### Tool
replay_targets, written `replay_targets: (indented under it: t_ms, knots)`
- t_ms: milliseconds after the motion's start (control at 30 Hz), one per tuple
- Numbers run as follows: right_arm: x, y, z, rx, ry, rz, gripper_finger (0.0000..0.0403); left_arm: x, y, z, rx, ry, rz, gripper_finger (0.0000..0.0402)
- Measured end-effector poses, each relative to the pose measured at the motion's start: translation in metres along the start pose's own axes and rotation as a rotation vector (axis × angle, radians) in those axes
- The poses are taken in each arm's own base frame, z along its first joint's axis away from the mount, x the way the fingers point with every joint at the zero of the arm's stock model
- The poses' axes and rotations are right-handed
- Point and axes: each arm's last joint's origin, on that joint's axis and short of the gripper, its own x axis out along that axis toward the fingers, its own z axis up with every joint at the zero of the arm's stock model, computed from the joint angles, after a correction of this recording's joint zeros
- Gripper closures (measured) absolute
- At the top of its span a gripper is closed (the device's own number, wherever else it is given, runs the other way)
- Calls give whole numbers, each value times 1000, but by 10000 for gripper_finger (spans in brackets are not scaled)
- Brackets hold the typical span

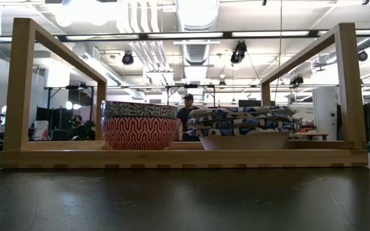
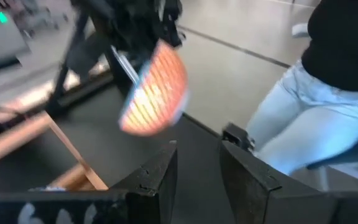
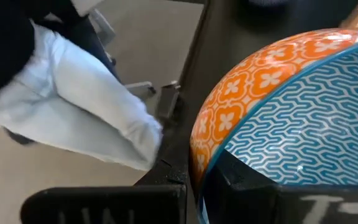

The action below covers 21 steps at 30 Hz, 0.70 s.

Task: Place and stack bowls onto a shelf
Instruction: Stack the blue patterned bowl on top of the red patterned bowl on the shelf

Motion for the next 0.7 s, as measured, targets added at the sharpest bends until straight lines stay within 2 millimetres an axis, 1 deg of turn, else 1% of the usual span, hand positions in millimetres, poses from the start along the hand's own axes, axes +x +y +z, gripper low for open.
replay_targets:
  t_ms: [67, 200, 367, 567, 700]
  knots:
    - [2, -9, 5, -82, -7, 20, 392, 0, 1, 3, 35, -28, 11, 298]
    - [6, -29, 14, -186, -5, 79, 392, 0, 2, 6, 79, -58, 22, 298]
    - [4, -53, 27, -312, -54, 169, 391, 2, 3, 5, 107, -51, 20, 298]
    - [0, -85, 35, -369, -75, 227, 391, 6, 4, 3, 138, -45, 18, 298]
    - [-3, -100, 39, -403, -90, 243, 391, 7, 5, 2, 135, -40, 16, 298]
